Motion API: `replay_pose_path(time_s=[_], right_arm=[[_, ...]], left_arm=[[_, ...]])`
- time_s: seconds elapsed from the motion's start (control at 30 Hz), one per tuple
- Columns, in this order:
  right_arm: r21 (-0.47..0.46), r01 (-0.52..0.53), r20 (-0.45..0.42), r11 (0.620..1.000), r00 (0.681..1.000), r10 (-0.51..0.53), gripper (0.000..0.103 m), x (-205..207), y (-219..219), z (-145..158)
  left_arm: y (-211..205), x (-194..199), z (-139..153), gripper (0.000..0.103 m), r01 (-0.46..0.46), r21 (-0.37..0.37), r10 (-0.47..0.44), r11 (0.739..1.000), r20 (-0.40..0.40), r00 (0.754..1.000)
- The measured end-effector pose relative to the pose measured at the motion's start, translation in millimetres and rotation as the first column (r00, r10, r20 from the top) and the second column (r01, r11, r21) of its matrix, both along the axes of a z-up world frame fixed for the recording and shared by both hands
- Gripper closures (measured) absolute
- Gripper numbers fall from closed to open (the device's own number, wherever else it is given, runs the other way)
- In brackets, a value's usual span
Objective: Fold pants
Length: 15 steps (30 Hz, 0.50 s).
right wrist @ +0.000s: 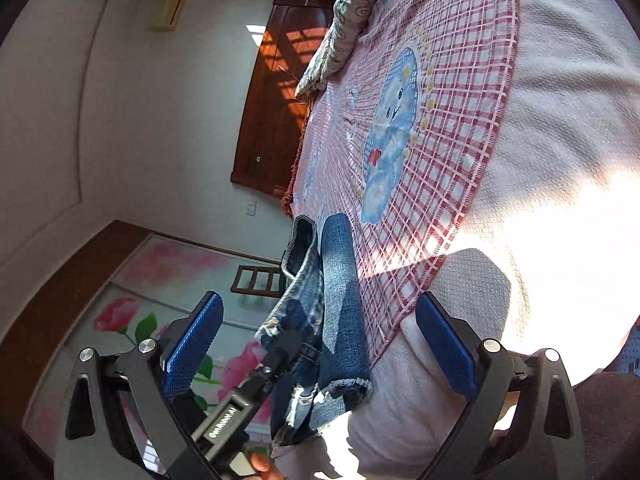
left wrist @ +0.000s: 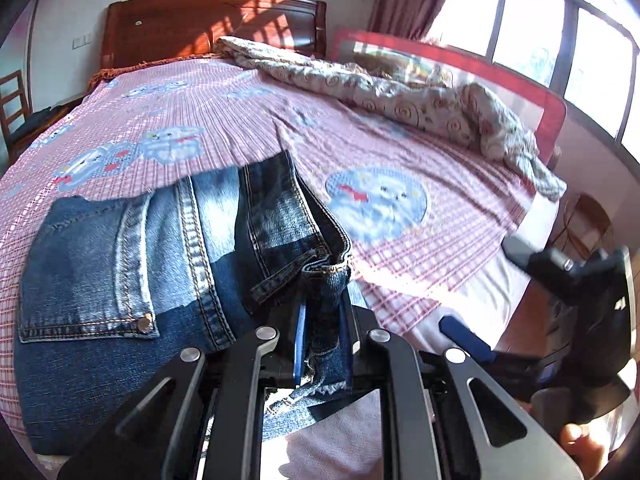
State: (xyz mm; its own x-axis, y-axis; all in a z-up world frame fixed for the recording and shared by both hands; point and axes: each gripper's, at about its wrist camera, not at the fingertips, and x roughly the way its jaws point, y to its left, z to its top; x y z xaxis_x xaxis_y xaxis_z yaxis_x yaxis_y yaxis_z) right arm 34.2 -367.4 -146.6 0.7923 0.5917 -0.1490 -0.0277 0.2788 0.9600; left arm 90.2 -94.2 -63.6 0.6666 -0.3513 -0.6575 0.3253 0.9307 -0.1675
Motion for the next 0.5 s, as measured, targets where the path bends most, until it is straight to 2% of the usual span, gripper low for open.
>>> replay_pose_path(time_s=[0.07,0.13,0.17,0.2,0.27,0.3,0.37,0.43,0.5], right_arm=[[-0.008,-0.004,0.001,1.000,1.000,0.004,0.007,0,1,1],[-0.007,-0.002,0.002,1.000,1.000,0.002,0.007,0,0,1],[-0.009,-0.001,0.000,1.000,1.000,0.001,0.007,1,0,2],[-0.010,0.000,-0.002,1.000,1.000,0.000,0.007,1,0,2],[-0.012,-0.006,-0.007,1.000,1.000,0.006,0.007,1,0,2],[-0.015,-0.013,-0.011,1.000,1.000,0.013,0.007,1,0,2],[-0.040,-0.030,-0.029,0.999,0.999,0.029,0.007,2,3,7],[-0.073,-0.058,-0.032,0.996,0.998,0.056,0.007,0,11,17],[-0.094,-0.101,-0.024,0.990,0.995,0.099,0.007,1,23,27]], left_arm=[[-21,7,-6,0.087,0.035,0.077,-0.034,0.996,-0.022,0.999],[-31,0,1,0.073,0.083,0.132,-0.084,0.988,0.002,0.997],[-33,-2,7,0.046,0.115,0.126,-0.115,0.985,-0.009,0.993],[-32,-9,14,0.029,0.123,0.122,-0.124,0.985,-0.006,0.992],[-20,-27,34,0.026,0.120,0.092,-0.126,0.989,0.067,0.990],[-10,-38,42,0.019,0.097,0.090,-0.105,0.991,0.096,0.990],[20,-55,52,0.013,0.009,0.080,-0.021,0.997,0.158,0.987],[59,-61,54,0.013,-0.087,0.064,0.076,0.994,0.162,0.984],[98,-59,45,0.011,-0.182,0.015,0.179,0.983,0.109,0.978]])
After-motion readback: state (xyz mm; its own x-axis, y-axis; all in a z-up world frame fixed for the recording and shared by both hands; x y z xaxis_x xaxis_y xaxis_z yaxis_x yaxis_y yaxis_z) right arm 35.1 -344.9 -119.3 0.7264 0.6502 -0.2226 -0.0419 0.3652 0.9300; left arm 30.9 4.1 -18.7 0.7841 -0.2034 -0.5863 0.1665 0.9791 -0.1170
